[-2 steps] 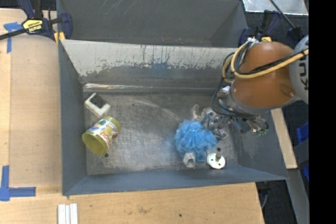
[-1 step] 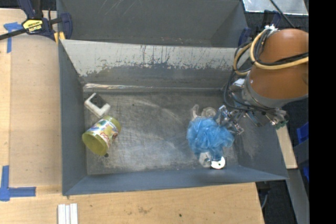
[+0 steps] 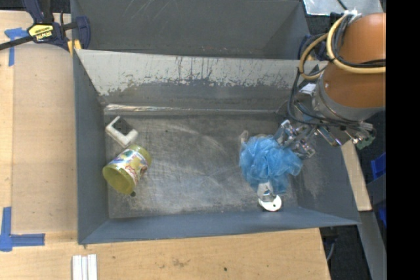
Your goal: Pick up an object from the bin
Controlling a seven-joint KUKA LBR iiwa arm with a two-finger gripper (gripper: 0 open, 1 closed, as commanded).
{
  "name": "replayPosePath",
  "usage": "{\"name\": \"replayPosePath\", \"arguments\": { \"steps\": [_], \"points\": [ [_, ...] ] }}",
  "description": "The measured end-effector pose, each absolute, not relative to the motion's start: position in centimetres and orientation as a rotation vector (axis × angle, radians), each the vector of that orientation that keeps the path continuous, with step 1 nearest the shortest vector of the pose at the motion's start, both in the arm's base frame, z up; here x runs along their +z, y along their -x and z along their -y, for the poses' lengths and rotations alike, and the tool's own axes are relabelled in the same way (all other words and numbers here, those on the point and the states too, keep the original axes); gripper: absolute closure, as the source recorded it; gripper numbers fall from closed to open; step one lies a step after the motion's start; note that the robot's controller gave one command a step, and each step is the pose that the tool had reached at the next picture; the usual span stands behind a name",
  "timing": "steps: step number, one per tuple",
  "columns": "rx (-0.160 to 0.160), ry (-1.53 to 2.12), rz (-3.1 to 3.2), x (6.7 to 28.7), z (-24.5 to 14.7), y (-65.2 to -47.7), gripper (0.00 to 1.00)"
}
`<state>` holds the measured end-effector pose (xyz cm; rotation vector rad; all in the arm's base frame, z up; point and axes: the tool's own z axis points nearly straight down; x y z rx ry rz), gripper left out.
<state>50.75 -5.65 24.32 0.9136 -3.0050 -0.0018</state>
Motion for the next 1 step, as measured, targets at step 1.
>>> {"name": "replayPosePath", "arguments": {
  "steps": [1],
  "points": [
    [0.000,-0.947,2.997,31.27,5.89,-52.07,1.00]
  ]
}}
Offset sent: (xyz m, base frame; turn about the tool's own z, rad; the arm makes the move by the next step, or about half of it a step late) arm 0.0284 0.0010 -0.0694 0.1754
